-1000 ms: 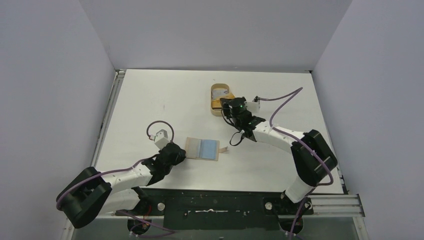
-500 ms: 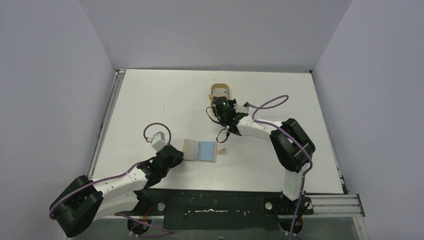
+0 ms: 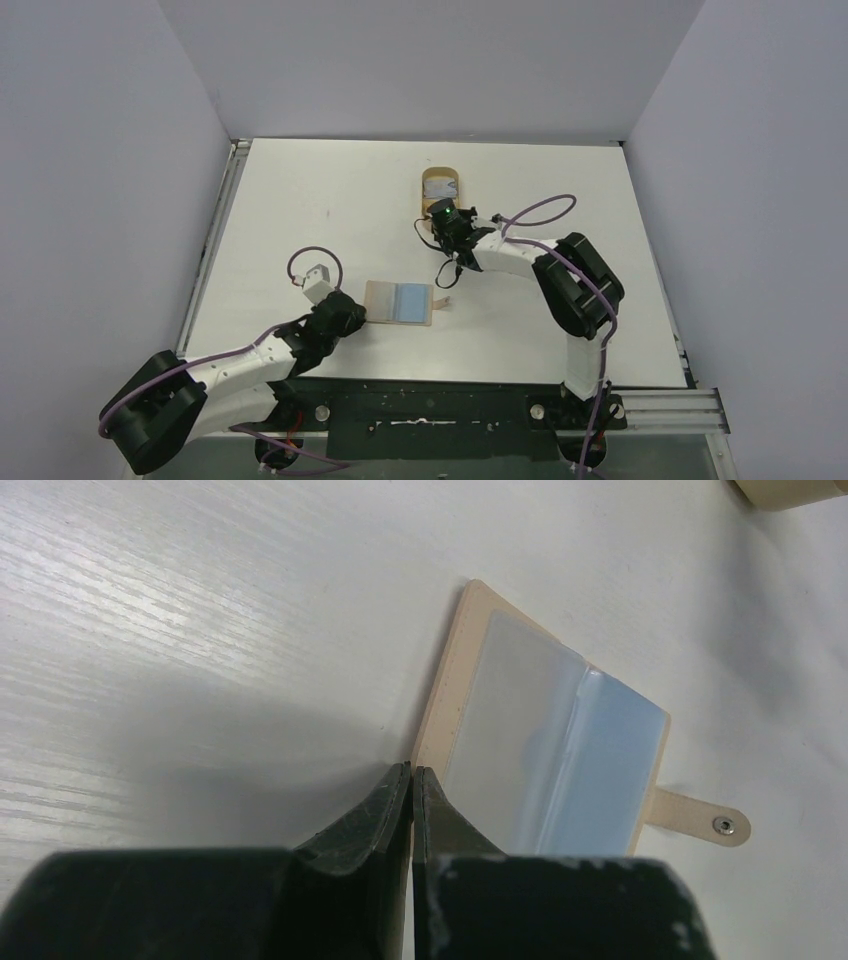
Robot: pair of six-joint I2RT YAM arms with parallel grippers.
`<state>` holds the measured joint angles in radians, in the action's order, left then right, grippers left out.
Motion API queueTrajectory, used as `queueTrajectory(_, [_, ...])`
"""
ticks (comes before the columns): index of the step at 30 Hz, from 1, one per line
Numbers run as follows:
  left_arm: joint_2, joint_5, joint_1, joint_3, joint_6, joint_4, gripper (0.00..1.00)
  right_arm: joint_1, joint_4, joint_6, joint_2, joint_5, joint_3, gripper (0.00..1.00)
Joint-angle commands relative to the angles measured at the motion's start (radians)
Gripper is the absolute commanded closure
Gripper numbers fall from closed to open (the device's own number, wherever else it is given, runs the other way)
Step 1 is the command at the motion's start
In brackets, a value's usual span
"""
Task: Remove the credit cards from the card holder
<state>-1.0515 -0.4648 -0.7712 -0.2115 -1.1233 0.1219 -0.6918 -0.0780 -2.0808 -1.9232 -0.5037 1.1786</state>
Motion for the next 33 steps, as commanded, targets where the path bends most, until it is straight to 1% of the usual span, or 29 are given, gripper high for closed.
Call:
queueTrajectory(1, [-0.007,-0.018,-0.001,-0.016,-0.004,0.015,1.00,0.018,0.032,-0.038,-0.022,-0.010,0.016,1.00])
queueTrajectory(9, [-0.002,-0.021,0.003,-0.022,0.003,0.003,1.00,0.036,0.018,-0.028,-0.058,0.010,0.032,1.00])
queueTrajectory(19, [-0.011,-0.018,0.013,-0.021,0.005,0.004,1.00,0.039,0.033,0.002,-0.131,0.046,0.120,1.00])
queueTrajectory(28, [-0.007,-0.013,0.025,-0.015,0.005,0.001,1.00,0.040,0.074,-0.009,-0.140,0.053,0.135,1.00])
queueTrajectory(29, [-0.007,-0.014,0.024,-0.015,0.005,0.001,1.00,0.040,0.075,-0.010,-0.140,0.056,0.138,0.96])
queueTrajectory(31, [-0.008,-0.014,0.025,-0.015,0.006,0.001,1.00,0.040,0.075,-0.007,-0.140,0.059,0.145,0.81])
queueTrajectory(33, [-0.012,-0.012,0.026,-0.017,0.007,0.002,1.00,0.040,0.075,0.000,-0.139,0.059,0.148,0.75])
